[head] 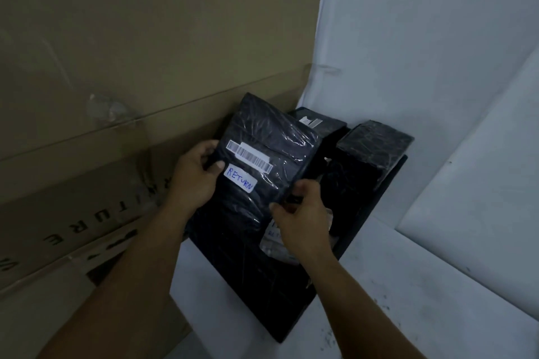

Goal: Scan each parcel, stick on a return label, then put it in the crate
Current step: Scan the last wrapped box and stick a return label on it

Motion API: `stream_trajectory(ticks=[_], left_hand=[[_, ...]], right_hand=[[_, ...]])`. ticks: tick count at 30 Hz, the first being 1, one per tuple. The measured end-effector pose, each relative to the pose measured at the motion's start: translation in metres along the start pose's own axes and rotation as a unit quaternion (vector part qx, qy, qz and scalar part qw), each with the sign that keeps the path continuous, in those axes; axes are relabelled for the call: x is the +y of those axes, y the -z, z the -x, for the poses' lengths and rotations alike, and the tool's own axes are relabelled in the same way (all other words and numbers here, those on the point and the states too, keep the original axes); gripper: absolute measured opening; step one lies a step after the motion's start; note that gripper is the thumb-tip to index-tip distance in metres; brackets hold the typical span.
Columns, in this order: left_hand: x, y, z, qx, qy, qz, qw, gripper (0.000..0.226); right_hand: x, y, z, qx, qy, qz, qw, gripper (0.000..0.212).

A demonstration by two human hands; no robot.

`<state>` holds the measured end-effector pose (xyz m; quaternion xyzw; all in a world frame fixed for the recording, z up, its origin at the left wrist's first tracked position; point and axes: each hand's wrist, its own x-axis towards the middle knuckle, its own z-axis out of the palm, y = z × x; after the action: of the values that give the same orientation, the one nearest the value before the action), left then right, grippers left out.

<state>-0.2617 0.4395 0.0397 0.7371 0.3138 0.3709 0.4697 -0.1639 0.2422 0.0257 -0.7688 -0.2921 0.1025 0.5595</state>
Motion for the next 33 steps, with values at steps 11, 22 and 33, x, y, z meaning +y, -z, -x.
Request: stream_trajectory(ticks=[11,22,33], left_hand=[[-0.018,-0.024,-0.006,-0.006,0.038,-0.103,0.994,0.060],[0.016,-0.030,-0.004,0.002,-0.036,-0.236,0.971,0.056],[0.053,-0.051,0.012,0.050,-0.137,-0.244,0.959,0.030]], right_hand=[[0.011,-0.010,-0.016,-0.034,-0.039,-0.055,0.997,0.084],[-0.010,-0.013,-0.034,-0.075,0.086,0.136,0.984,0.077],[0.005,0.021,-0.026,0.011,0.105,0.112,0.988,0.059]])
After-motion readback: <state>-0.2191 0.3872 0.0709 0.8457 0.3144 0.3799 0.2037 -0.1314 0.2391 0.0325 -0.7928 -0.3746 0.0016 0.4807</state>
